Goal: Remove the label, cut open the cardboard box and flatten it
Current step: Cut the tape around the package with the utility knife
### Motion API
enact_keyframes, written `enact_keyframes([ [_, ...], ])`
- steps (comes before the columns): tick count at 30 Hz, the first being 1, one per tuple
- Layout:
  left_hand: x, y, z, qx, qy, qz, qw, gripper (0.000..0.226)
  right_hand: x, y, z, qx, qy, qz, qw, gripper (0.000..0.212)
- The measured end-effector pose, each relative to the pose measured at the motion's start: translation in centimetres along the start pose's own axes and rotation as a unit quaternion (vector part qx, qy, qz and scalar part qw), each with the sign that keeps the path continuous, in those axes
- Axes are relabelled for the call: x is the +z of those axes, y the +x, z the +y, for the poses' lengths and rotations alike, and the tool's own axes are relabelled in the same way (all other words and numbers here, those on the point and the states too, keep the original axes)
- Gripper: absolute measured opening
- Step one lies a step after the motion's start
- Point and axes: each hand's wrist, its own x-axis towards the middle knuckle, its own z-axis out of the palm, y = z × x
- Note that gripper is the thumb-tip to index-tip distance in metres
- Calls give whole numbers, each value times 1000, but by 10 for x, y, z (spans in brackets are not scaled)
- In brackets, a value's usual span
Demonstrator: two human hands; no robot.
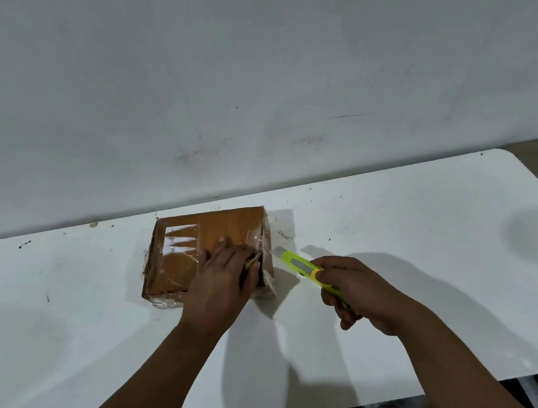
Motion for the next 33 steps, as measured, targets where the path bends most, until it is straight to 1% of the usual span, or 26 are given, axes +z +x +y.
enact_keyframes([
  [6,10,0,-5,7,6,17,1000,44,12,15,-11,-20,34,80,996,23],
  [9,11,0,-6,5,5,9,1000,43,25,22,-17,-29,29,80,996,22],
  [13,9,0,-4,9,3,18,1000,40,34,27,-17,-32,28,80,996,23],
  [26,10,-1,-6,4,-11,12,1000,38,44,28,-12,-39,42,78,995,24],
  [33,10,-1,-4,8,-5,26,1000,38,49,21,-10,-48,42,77,995,25],
])
